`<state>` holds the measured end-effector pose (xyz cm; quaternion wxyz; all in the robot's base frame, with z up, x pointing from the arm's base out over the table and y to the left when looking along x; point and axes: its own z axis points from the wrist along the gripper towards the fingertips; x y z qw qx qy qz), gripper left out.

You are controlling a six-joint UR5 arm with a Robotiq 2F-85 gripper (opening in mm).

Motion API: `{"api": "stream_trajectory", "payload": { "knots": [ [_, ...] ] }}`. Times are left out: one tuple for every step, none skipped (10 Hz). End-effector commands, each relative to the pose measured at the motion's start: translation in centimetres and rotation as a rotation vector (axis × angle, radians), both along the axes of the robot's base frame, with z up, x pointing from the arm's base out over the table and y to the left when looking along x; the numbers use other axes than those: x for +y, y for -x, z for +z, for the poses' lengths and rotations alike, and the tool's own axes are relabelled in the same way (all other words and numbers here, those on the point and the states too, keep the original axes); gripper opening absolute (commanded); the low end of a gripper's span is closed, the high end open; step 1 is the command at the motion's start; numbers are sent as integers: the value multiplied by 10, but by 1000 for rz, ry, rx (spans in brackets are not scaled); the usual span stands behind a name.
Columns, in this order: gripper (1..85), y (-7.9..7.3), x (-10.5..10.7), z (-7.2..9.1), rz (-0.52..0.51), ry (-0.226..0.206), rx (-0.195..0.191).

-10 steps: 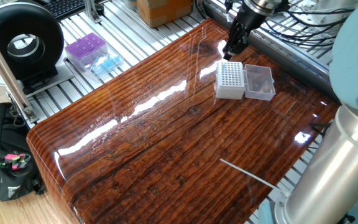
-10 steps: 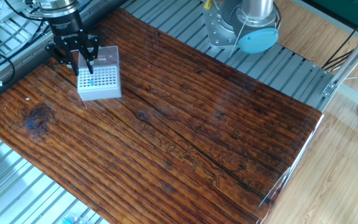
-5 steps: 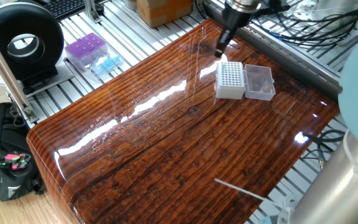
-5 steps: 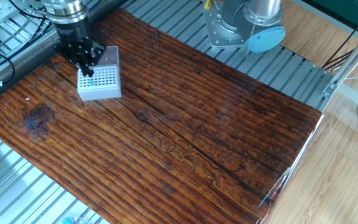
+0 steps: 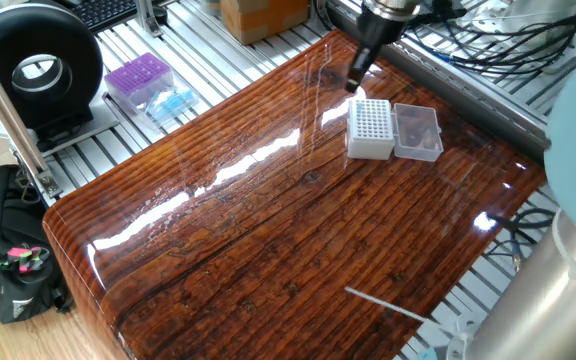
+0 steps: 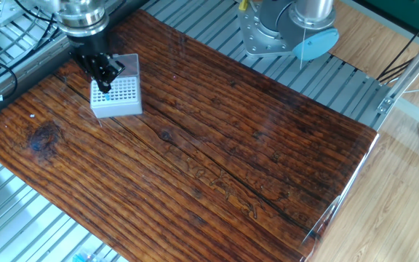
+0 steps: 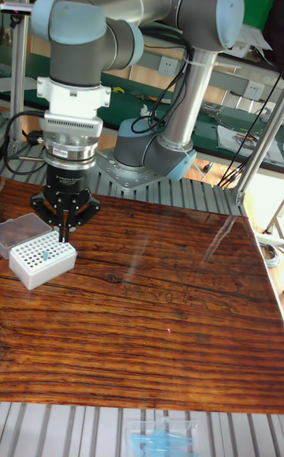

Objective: Insert a medium pipette tip into the holder for medium pipette tips

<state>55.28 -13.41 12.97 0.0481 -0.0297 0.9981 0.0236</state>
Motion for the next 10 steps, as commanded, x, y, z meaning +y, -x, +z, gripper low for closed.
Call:
{"api": "stream_trajectory", "payload": {
  "knots": [
    [47, 2, -26, -6, -69, 76, 34],
    [10, 13, -46, -5, -45, 154, 76],
    [10, 14, -33, -6, -17, 107, 80],
    [10, 6, -26, -6, 30, 81, 48],
    [10, 0, -27, -6, 72, 89, 25],
    [10, 4, -28, -6, 105, 95, 41],
    [10, 6, -31, -6, 139, 108, 49],
    [10, 7, -30, -6, 143, 105, 52],
    [10, 8, -32, -6, 142, 113, 56],
    [10, 11, -34, -6, 126, 117, 70]
  ]
}}
